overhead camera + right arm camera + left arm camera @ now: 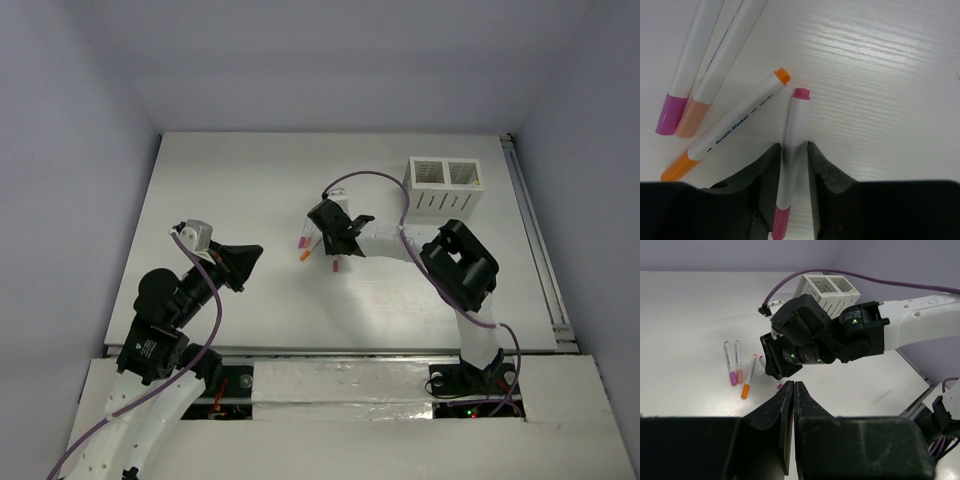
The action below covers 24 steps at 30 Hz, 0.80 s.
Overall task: Sort the stationery into containers
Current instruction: Pick up the pen from the center of the board, then place the pen in the storage box.
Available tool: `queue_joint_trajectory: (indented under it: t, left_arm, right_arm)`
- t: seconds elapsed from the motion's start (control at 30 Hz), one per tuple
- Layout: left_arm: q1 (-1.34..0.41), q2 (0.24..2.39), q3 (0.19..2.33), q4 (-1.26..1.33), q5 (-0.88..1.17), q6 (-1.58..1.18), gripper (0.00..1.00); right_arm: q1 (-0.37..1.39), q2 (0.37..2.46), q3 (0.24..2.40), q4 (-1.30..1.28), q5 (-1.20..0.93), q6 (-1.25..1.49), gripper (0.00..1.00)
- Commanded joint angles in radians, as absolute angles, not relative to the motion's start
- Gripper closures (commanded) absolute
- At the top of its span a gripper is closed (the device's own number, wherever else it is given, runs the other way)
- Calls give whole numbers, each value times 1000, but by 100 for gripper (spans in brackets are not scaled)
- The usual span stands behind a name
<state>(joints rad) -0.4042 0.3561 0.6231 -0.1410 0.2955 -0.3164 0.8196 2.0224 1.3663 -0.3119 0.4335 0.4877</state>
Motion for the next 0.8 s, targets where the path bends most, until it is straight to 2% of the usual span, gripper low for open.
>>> queue_joint_trajectory:
  t: [0.0, 0.1, 0.2, 0.33, 0.47, 0.57, 0.77]
  left_arm:
    - [-408, 342, 646, -114, 310, -316, 99]
    - [-408, 341, 647, -114, 310, -316, 99]
    - [-408, 337, 647, -115, 310, -314, 99]
    - [-408, 336, 647, -117, 307, -316, 99]
    - [-408, 341, 647, -117, 305, -316, 99]
    - [-408, 341, 647, -117, 302, -316, 99]
    - [-408, 356, 646, -115, 301, -314, 99]
  right_arm:
    - [827, 2065, 1411, -417, 437, 451, 69]
    - [818, 2086, 1440, -455, 445, 436, 76]
    - [818, 2088, 1440, -460, 439, 436, 91]
    - [808, 1981, 1343, -378, 529, 469, 99]
    - [769, 1749, 1255, -278, 580, 456, 100]
    - [721, 1652, 1211, -207, 566, 443, 100]
    - [467, 1438, 1143, -54, 543, 419, 100]
